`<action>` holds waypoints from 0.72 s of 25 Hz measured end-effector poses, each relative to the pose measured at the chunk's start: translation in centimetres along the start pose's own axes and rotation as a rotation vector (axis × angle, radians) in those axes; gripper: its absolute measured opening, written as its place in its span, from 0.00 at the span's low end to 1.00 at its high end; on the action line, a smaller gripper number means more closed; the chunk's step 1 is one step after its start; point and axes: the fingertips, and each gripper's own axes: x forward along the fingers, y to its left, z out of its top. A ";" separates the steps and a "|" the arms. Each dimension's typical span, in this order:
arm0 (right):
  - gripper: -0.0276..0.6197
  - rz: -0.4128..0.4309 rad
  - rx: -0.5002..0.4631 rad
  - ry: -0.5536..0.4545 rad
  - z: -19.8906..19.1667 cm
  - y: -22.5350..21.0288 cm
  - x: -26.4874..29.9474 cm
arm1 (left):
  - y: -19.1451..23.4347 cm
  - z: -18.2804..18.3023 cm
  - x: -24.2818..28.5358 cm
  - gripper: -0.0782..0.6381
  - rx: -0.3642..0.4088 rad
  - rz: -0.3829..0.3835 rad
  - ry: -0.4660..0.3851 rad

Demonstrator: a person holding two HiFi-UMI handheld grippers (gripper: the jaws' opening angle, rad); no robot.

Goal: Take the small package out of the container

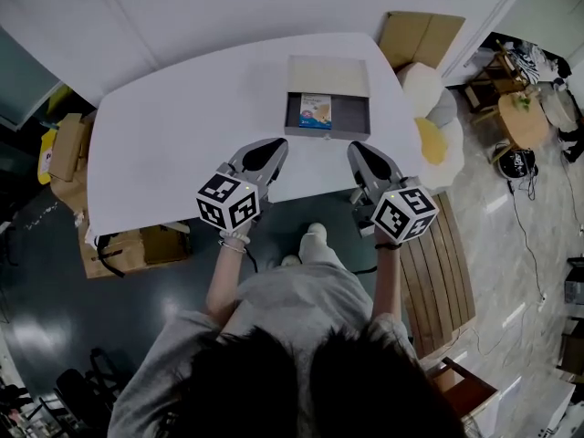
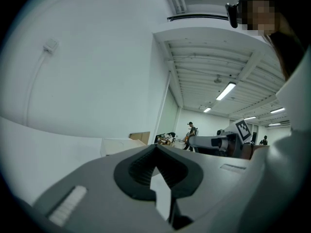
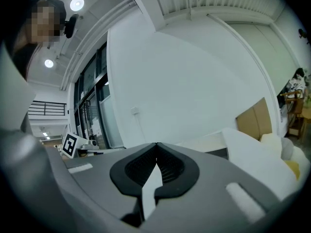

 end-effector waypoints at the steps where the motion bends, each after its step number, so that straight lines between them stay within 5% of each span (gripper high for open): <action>1: 0.06 0.007 0.004 0.004 0.1 -0.4 0.4 | 0.4 0.1 0.3 0.10 -0.002 0.007 -0.001; 18: 0.06 0.156 0.012 0.100 2.4 -4.9 6.5 | 4.3 2.6 6.6 0.10 -0.022 0.090 -0.017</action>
